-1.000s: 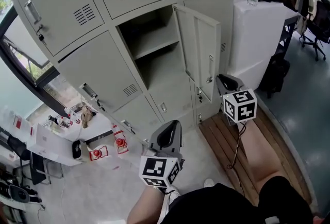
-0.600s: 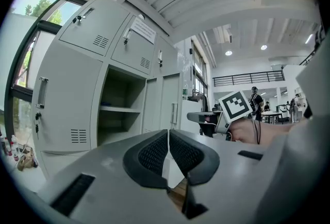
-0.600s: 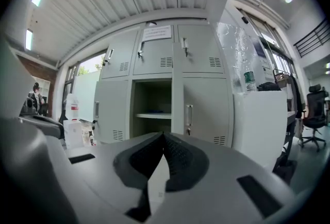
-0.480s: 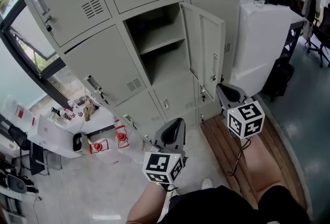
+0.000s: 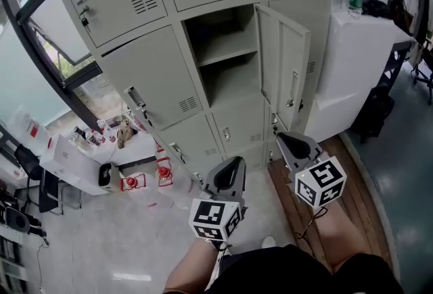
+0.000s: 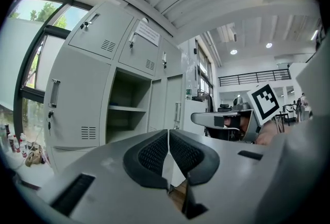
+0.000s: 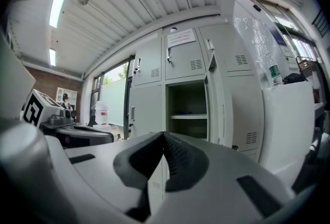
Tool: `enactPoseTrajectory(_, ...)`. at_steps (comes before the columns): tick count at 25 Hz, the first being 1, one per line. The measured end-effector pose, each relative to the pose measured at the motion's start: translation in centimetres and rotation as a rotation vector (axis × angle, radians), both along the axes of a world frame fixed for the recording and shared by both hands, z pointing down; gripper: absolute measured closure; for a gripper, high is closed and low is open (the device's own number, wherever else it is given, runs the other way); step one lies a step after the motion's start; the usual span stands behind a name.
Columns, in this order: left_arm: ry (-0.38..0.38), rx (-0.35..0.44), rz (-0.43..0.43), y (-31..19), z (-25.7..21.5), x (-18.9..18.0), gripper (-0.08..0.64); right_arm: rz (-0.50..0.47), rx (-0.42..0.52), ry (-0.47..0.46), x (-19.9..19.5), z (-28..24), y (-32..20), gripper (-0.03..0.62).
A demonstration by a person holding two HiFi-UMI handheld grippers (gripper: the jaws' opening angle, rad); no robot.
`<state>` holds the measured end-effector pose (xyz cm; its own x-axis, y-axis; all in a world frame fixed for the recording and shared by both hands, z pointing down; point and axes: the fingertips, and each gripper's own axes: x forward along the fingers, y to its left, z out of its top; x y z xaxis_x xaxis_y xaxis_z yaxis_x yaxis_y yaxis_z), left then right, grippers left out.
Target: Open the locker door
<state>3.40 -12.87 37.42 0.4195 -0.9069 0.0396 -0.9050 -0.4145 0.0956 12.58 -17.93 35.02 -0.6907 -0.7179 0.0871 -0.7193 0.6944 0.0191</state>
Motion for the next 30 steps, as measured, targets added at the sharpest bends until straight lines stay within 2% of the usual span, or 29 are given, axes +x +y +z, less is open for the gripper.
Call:
enactPoseTrajectory(4,-0.006,-0.016,-0.027,0.7,0.8,-0.6,0.537,-0.046,-0.028,-0.006,-1.4,1.3,1.4,0.538)
enactPoseTrajectory(13,-0.007,-0.047,-0.078,1.2,2.4,-1.6,0.537,-0.096,-0.070,-0.004,-1.9,3.3,2.2,0.538)
enactPoseTrajectory(21,-0.008,-0.044,-0.086,0.9,2.3,-1.4,0.537,-0.144,-0.070,0.015,-2.9,3.9,2.8,0.538)
enactPoseTrajectory(30,-0.011,-0.049,-0.081,0.5,2.5,-0.9,0.537,-0.152,-0.074,0.014,-2.6,4.3,2.9,0.538)
